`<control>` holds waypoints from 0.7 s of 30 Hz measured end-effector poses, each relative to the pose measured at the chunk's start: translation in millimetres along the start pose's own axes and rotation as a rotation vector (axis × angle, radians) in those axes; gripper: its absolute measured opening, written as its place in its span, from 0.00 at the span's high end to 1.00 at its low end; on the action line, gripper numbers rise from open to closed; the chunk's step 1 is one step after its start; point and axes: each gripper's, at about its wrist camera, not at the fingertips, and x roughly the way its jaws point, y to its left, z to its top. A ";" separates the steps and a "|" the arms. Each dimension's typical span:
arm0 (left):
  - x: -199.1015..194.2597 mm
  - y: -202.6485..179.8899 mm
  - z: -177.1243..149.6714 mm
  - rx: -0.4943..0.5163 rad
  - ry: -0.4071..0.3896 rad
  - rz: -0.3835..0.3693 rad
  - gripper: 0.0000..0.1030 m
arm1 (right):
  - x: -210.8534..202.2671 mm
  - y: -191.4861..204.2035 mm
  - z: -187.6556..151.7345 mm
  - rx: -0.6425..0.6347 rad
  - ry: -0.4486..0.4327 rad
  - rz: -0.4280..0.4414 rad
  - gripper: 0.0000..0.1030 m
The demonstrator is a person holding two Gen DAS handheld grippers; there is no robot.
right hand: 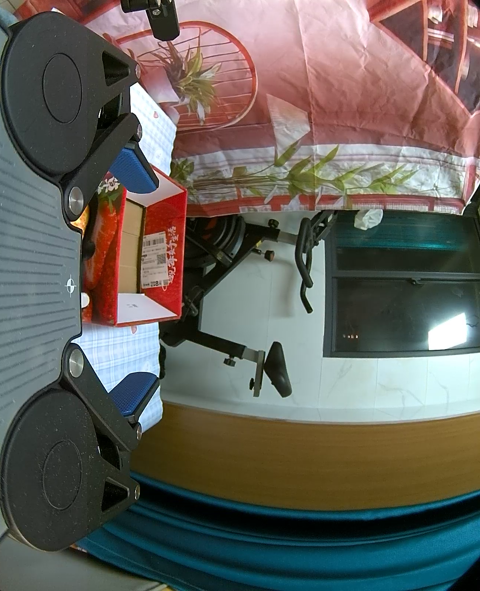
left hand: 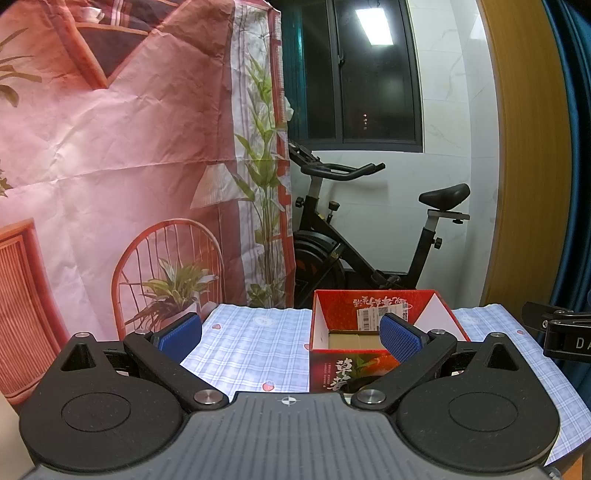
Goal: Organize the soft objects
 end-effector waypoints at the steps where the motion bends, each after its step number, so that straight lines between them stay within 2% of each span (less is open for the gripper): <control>1: 0.1 -0.1 0.1 0.000 0.001 -0.001 0.00 | 0.2 0.0 -0.2 0.000 0.000 0.000 0.00; 12: 10.4 1.4 -10.8 -0.019 0.038 -0.009 0.00 | 5.7 1.6 -8.7 0.005 0.009 0.001 0.00; 16: 28.8 5.1 -20.8 -0.045 0.091 -0.025 0.00 | 20.1 -0.3 -25.0 0.042 0.038 0.044 0.00; 21: 53.7 6.3 -42.5 -0.023 0.124 0.008 0.00 | 45.3 -10.3 -49.1 0.108 0.084 0.100 0.00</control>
